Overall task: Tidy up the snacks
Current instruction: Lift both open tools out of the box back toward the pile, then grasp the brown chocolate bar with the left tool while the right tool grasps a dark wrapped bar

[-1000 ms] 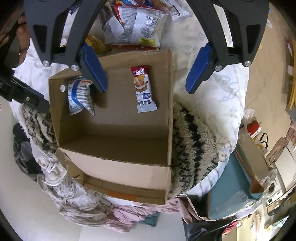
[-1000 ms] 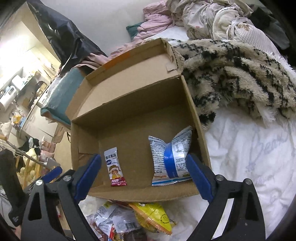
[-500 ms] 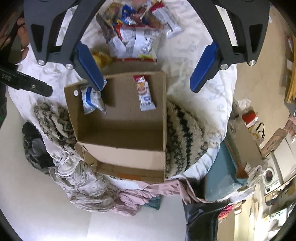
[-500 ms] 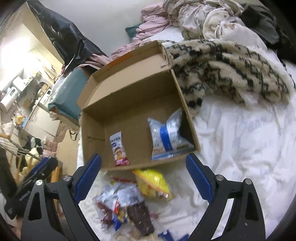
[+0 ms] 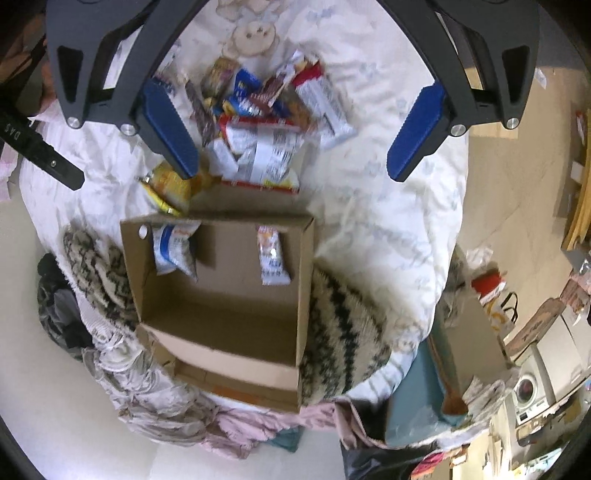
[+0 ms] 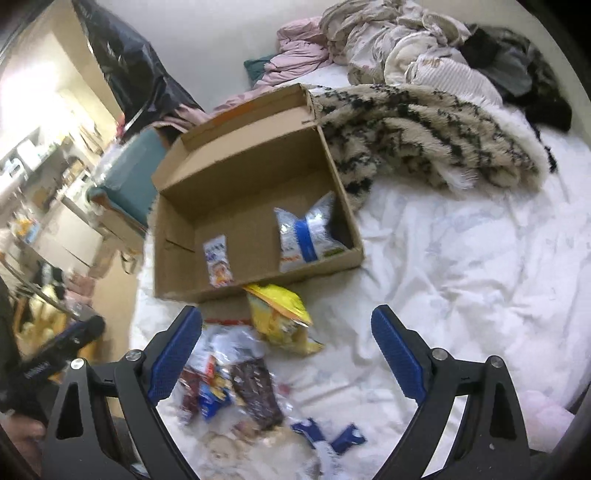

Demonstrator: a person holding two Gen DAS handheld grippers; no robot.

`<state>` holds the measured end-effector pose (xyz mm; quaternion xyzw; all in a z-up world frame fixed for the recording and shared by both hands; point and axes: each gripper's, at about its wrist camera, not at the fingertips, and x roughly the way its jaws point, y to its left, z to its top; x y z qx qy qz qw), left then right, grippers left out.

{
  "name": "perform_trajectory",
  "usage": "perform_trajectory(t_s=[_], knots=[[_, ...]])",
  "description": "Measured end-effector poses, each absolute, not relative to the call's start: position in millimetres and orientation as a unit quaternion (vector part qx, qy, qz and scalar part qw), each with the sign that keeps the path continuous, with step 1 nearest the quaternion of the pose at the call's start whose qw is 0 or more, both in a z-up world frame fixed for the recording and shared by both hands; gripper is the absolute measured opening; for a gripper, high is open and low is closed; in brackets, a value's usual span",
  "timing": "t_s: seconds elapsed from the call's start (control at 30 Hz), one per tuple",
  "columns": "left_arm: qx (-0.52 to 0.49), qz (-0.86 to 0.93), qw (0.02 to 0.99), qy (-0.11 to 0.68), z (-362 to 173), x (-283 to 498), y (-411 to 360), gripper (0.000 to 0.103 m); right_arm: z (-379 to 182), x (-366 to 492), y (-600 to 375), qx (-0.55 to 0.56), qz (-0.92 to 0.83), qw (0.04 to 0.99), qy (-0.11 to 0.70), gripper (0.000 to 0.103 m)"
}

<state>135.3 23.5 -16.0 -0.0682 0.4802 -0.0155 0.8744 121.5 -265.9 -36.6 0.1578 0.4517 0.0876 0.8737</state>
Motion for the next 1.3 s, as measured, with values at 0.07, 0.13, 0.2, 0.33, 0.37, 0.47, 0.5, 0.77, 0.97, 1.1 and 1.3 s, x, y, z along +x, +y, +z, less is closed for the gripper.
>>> perform_trajectory(t_s=[0.07,0.13,0.2,0.33,0.37,0.47,0.5,0.77,0.97,1.1,1.3], knots=[[-0.065,-0.007,0.869,0.49,-21.2,131.4,25.3,0.101,-39.6,117.7,-263.7,0.157,0.093,0.869,0.461,0.095],[-0.06,0.003,0.866,0.496,-24.6,128.9,27.9,0.101,-41.5,114.8,-261.4,0.153,0.096,0.864,0.47,0.095],[-0.062,0.014,0.862,0.503,-29.0,126.6,34.2,0.101,-43.5,111.9,-260.9,0.147,0.093,0.863,0.475,0.095],[-0.076,0.037,0.846,0.526,-42.8,125.5,50.1,0.101,-57.0,110.4,-266.0,0.158,0.094,0.845,0.503,0.095],[-0.082,0.043,0.841,0.533,-47.2,125.8,53.6,0.101,-59.9,110.9,-267.4,0.159,0.091,0.84,0.51,0.095],[-0.096,0.046,0.824,0.556,-59.7,128.5,57.7,0.101,-69.2,111.6,-273.2,0.173,0.075,0.827,0.529,0.095],[-0.097,0.043,0.818,0.565,-64.4,129.6,56.9,0.101,-70.8,112.2,-274.3,0.178,0.074,0.824,0.533,0.095],[-0.002,-0.033,0.774,0.633,-99.9,125.7,11.0,0.095,-78.0,117.2,-270.8,0.19,0.075,0.811,0.548,0.095],[0.074,-0.069,0.735,0.671,-138.1,122.7,-25.3,0.076,-82.4,120.8,-256.8,0.151,0.077,0.81,0.562,0.095],[0.091,-0.078,0.73,0.673,-149.8,125.8,-33.7,0.042,-82.0,121.6,-250.8,0.133,0.084,0.813,0.561,0.095],[0.084,-0.094,0.73,0.672,-133.1,108.0,-36.8,0.011,-82.4,122.0,-252.4,0.135,0.086,0.81,0.564,0.095]])
